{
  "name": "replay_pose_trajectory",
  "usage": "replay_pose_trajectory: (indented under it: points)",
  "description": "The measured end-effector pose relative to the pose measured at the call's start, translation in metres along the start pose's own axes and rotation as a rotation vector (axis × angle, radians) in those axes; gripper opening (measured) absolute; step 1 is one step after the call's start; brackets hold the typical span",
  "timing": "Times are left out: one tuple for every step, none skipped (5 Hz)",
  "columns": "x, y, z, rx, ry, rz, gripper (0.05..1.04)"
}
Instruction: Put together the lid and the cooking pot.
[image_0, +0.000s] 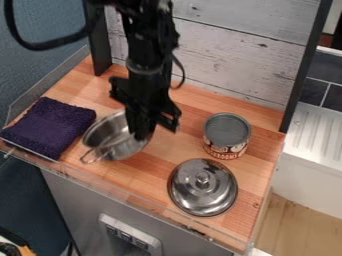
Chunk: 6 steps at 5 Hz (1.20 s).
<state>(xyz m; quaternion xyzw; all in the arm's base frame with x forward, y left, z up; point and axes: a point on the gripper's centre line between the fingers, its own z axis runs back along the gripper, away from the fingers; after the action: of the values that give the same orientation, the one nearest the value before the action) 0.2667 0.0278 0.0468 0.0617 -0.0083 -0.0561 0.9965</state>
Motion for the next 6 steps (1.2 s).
replay_pose_trajectory:
  points:
    - [-0.006, -0.019, -0.006, -0.008, 0.010, -0.029, 0.055]
    - [-0.011, -0.032, -0.013, -0.025, 0.041, -0.044, 0.054]
    - [-0.011, -0.040, -0.022, -0.044, 0.058, -0.058, 0.077]
    - [-0.012, -0.043, -0.029, -0.052, 0.076, -0.065, 0.231]
    - [-0.010, -0.042, -0.031, -0.046, 0.079, -0.058, 0.500]
    - [-0.008, -0.042, -0.016, -0.039, 0.038, -0.073, 0.813]
